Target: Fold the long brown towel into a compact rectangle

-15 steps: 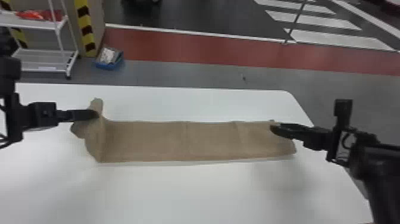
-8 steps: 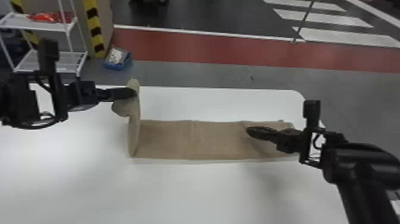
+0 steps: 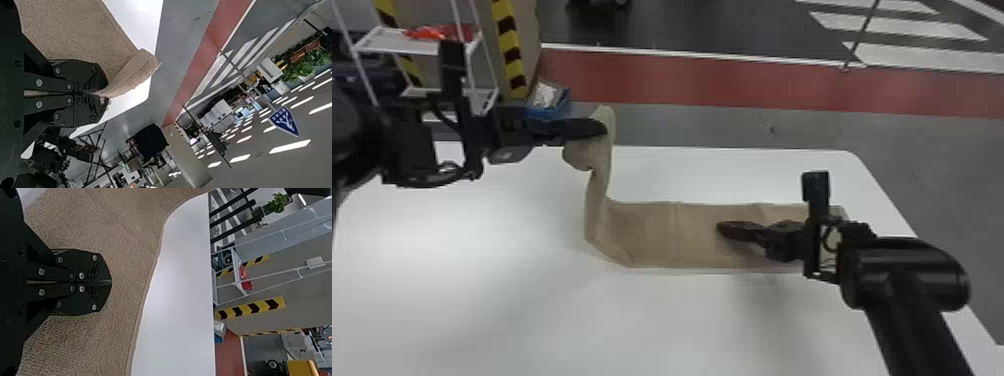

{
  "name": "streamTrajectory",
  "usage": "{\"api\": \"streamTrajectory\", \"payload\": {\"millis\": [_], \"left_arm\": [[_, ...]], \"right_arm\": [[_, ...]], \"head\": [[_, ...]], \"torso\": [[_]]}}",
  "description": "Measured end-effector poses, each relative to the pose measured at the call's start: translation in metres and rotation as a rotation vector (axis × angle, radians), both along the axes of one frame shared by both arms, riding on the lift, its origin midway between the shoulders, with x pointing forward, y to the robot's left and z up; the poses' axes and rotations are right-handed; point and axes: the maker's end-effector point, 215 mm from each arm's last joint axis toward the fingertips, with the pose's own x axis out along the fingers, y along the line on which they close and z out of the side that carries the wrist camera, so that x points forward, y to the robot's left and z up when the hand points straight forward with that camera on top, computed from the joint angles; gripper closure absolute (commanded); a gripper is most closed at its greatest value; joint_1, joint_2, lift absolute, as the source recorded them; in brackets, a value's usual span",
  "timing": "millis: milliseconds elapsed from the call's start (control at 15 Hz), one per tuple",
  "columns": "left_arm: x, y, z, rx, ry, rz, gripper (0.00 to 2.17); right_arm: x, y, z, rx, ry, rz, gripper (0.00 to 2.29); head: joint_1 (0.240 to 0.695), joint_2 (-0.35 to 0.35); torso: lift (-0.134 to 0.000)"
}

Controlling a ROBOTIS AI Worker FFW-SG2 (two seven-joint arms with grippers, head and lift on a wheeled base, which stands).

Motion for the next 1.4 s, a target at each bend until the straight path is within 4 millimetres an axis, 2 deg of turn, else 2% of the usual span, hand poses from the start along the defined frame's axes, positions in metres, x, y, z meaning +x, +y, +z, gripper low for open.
{"api": "streamTrajectory", "payload": {"millis": [267, 667, 800, 867, 933, 1000, 1133, 1200, 1400], "left_arm": [[-0.009, -0.003, 0.014, -0.029, 0.013, -0.041, 1.88], [-0.023, -0.001, 0.029, -0.072, 0.029, -0.083, 1.88], [-0.025, 0.0, 0.03, -0.074, 0.03, -0.086, 1.88], [-0.025, 0.0, 0.03, -0.073, 0.032, -0.086, 1.88], [-0.026, 0.0, 0.028, -0.072, 0.035, -0.085, 1.88], [-0.026, 0.001, 0.027, -0.07, 0.037, -0.083, 1.88], [-0.025, 0.001, 0.024, -0.062, 0.04, -0.077, 1.88], [-0.025, -0.001, 0.022, -0.058, 0.043, -0.077, 1.88], [-0.022, -0.013, 0.013, -0.037, 0.035, -0.064, 1.88]], "right_arm": [[0.001, 0.028, -0.005, 0.013, 0.023, 0.038, 1.3], [-0.001, 0.091, -0.007, 0.045, 0.056, 0.112, 1.3], [-0.002, 0.098, -0.008, 0.053, 0.06, 0.116, 1.29], [-0.003, 0.097, -0.007, 0.057, 0.06, 0.11, 1.28], [-0.003, 0.093, -0.003, 0.063, 0.052, 0.098, 1.17], [-0.001, 0.084, 0.005, 0.065, 0.031, 0.079, 0.9], [0.004, 0.064, 0.022, 0.067, -0.017, 0.038, 0.15], [0.007, 0.051, 0.031, 0.068, -0.046, 0.012, 0.0], [0.014, 0.001, 0.054, 0.075, -0.112, -0.068, 0.06]], "head": [[0.695, -0.107], [0.695, -0.049], [0.695, -0.034], [0.695, -0.034], [0.695, -0.036], [0.695, -0.041], [0.695, -0.065], [0.69, -0.077], [0.677, -0.12]], "torso": [[-0.123], [-0.123], [-0.123], [-0.123], [-0.123], [-0.123], [-0.123], [-0.123], [-0.123]]}}
